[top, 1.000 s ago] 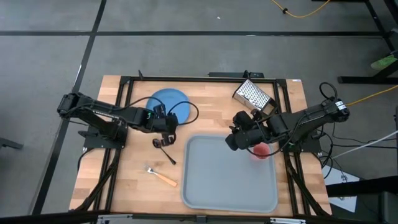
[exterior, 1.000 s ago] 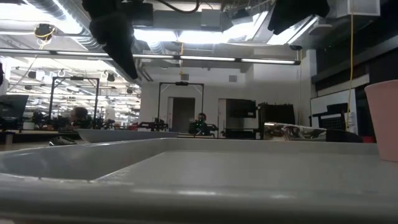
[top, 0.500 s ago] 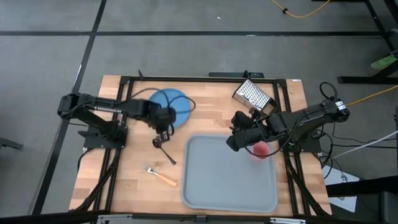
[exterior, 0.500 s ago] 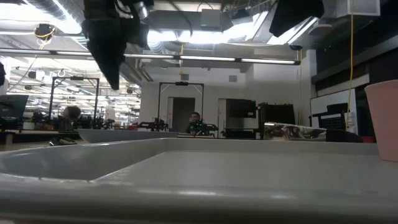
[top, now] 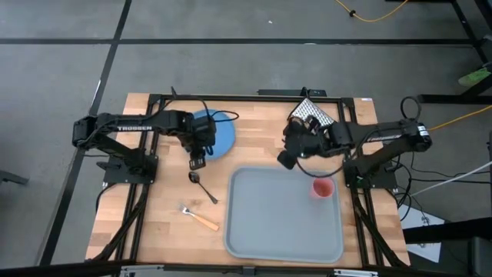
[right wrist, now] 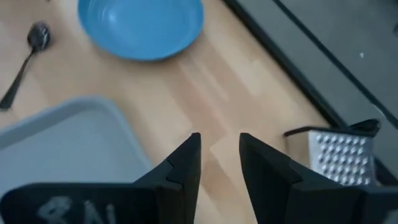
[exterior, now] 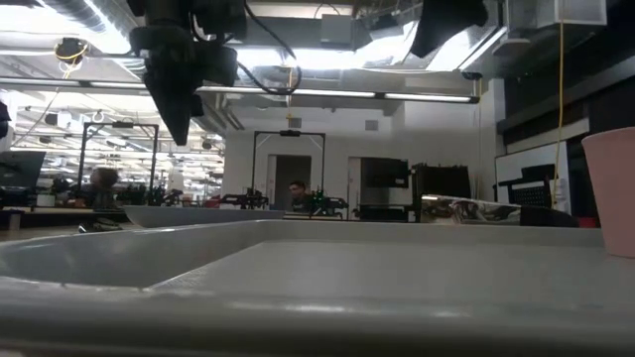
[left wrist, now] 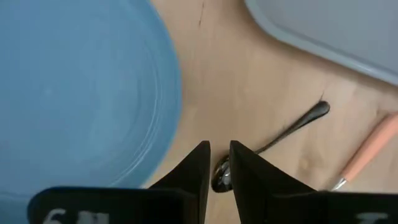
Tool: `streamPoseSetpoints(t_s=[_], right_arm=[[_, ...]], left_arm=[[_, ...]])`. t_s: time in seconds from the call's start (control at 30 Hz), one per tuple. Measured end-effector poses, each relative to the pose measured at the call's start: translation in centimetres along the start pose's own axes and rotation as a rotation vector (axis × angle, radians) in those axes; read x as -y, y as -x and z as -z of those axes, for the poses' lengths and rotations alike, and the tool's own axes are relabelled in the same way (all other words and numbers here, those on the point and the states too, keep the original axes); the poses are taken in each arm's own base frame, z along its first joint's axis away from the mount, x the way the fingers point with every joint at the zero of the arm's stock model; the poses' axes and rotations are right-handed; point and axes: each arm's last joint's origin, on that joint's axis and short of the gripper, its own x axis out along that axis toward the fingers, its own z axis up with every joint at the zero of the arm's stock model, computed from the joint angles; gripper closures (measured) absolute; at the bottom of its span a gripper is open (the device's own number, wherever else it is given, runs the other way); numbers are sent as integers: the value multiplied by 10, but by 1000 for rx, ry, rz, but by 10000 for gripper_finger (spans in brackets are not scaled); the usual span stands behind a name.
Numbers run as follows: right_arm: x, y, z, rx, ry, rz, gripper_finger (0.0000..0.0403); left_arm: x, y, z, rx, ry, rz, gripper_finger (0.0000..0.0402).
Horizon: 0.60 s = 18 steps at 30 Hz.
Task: Pick and place plate/cup/fork/spoon on tray
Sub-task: Put the blue plate on the center of the gray tray
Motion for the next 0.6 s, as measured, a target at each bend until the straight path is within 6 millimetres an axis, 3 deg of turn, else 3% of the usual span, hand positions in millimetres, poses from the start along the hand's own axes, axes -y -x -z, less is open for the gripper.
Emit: streamPoseSetpoints(t_s=[0.13,0.23,0.43,0.6], right_arm=[[14,1,-15,23,-19,23,288],[24,-2,-20,13,-40,49,288],[43,-5,-10,-170,9,79,288],[57,4,4,-321,-52,108,288]], left_arm=[[-5,0,-1,12,16,-27,346],[-9,-10,0,39,10,-79,346],[-13,-32,14,13,18,-95,346],[-12,-43,23,-15,7,-93,346]])
